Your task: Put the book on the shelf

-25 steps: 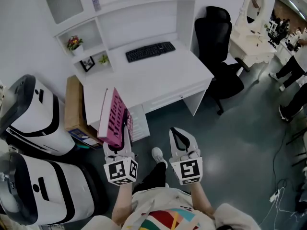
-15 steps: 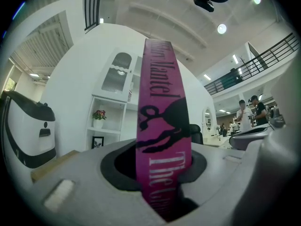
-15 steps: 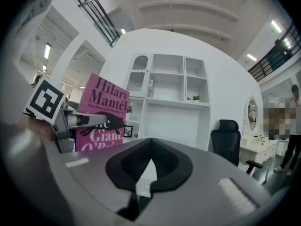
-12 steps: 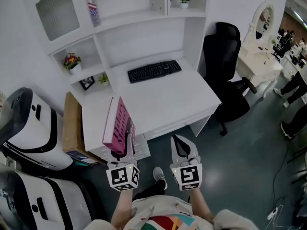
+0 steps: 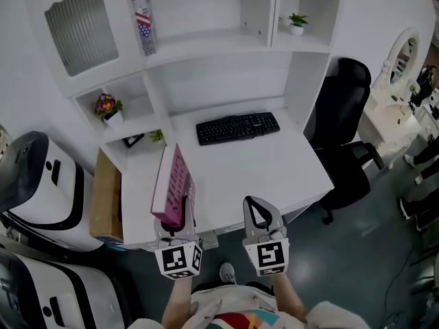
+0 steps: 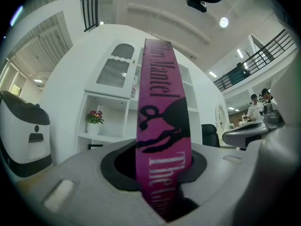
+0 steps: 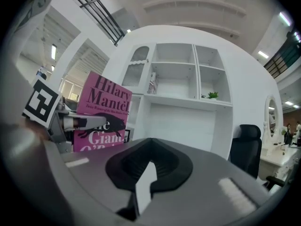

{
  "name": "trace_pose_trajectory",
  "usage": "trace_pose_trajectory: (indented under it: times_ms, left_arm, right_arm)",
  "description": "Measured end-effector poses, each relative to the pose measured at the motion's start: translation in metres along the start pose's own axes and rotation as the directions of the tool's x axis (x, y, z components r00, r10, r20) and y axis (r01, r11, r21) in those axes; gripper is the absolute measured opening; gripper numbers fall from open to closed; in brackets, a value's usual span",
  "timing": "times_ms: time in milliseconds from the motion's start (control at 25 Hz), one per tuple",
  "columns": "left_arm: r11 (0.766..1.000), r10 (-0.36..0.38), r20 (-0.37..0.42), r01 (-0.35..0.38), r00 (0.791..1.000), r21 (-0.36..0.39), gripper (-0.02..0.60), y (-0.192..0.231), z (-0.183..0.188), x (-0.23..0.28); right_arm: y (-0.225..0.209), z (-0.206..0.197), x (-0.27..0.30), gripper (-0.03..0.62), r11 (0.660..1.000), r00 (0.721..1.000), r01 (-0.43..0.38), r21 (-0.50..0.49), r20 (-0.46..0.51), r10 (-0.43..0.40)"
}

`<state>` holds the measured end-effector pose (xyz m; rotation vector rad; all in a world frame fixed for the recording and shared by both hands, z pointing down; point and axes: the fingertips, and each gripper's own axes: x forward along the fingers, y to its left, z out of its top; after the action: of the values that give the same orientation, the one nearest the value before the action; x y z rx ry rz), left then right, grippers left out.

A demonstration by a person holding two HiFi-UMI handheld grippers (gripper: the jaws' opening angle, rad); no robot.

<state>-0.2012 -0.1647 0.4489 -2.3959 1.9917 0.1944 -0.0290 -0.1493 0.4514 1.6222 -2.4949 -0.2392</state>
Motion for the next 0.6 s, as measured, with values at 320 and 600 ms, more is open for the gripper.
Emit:
trace_pose_trajectory:
  times_ms: [320, 600]
  left_arm:
    - [0.998, 0.059, -0.020, -0.058, 0.998, 0.012, 0.144, 0.013, -0.006, 0.024]
    - [0.988, 0.152, -0.031, -0.151, 0.988, 0.015, 0.143, 0.008, -0.001, 0.031]
  right_arm:
    - [-0.010, 0.000, 0.038, -0.009, 0.999, 0.999, -0.046, -0.001, 0.022, 0.046]
    - [-0.035, 0.008, 0.059, -0.006, 0.992, 0.990, -0.126, 0.005, 0.066, 0.125]
